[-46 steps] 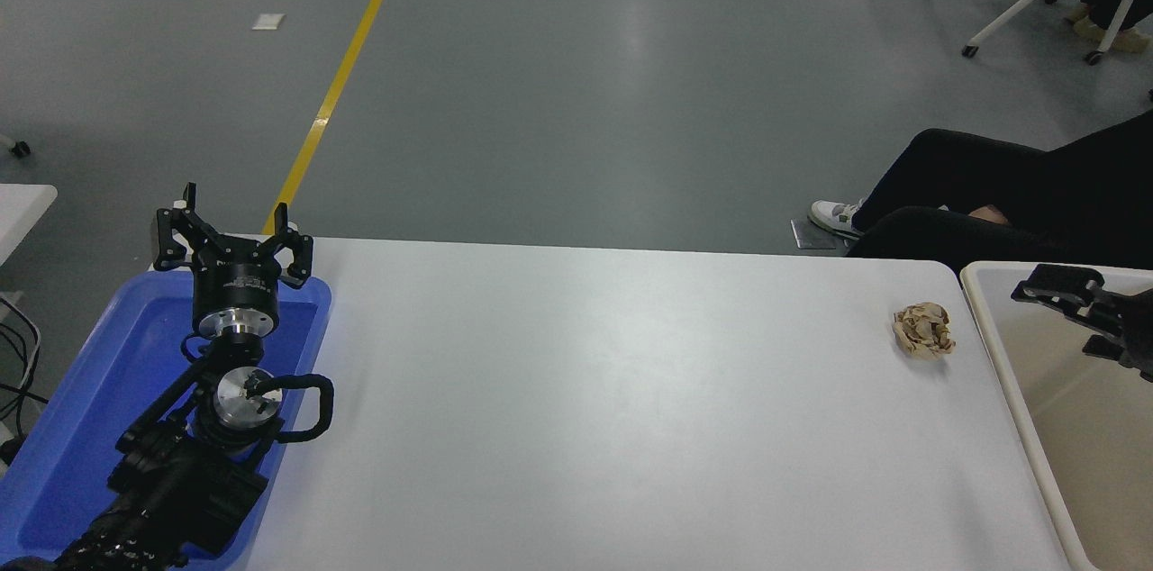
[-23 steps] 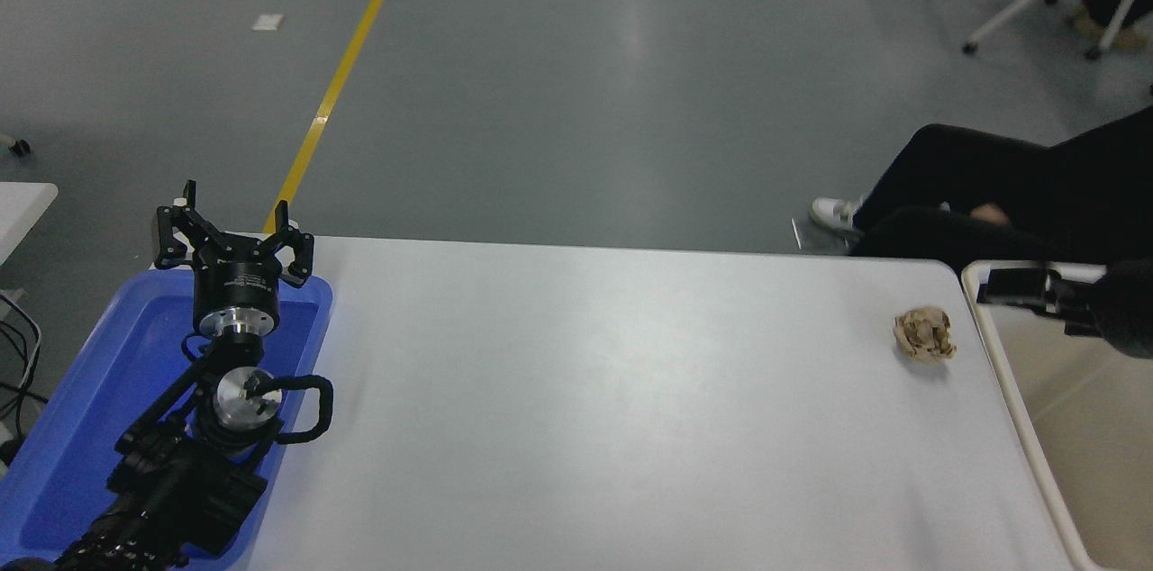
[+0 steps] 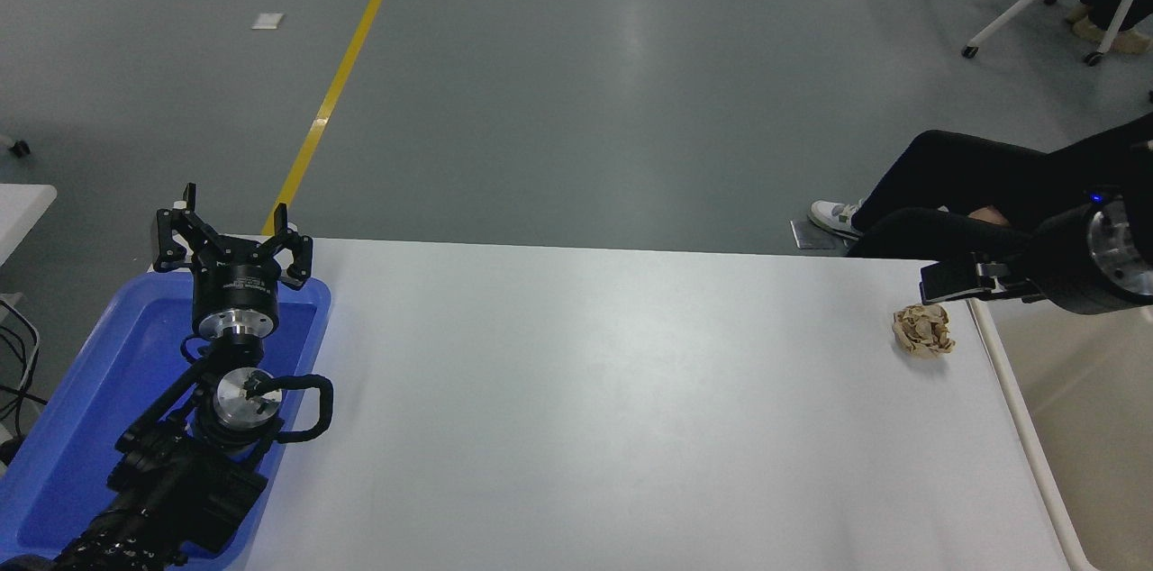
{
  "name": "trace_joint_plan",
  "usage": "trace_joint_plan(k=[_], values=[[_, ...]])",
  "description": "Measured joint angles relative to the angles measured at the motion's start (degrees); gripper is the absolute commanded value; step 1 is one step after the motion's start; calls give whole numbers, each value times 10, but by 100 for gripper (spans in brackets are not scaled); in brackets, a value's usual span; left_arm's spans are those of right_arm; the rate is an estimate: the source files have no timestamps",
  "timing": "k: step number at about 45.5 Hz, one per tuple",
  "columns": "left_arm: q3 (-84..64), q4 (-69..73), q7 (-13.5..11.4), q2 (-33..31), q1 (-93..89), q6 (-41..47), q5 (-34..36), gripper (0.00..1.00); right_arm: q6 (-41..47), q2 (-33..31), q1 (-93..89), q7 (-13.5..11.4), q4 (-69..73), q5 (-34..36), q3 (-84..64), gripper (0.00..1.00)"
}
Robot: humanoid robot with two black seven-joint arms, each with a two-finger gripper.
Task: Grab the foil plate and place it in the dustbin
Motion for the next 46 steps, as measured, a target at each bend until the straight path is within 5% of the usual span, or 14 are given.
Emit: trace_joint_plan(k=[13, 23, 46], values=[[0, 0, 0, 0, 0, 0, 0, 99, 88, 64, 53, -1, 9, 99, 25, 100], [0, 0, 0, 0, 0, 0, 0, 99, 89, 128, 70, -2, 7, 161, 41, 100], [0, 0, 0, 0, 0, 0, -1, 99, 79, 167, 82, -3, 8, 233, 48, 100]])
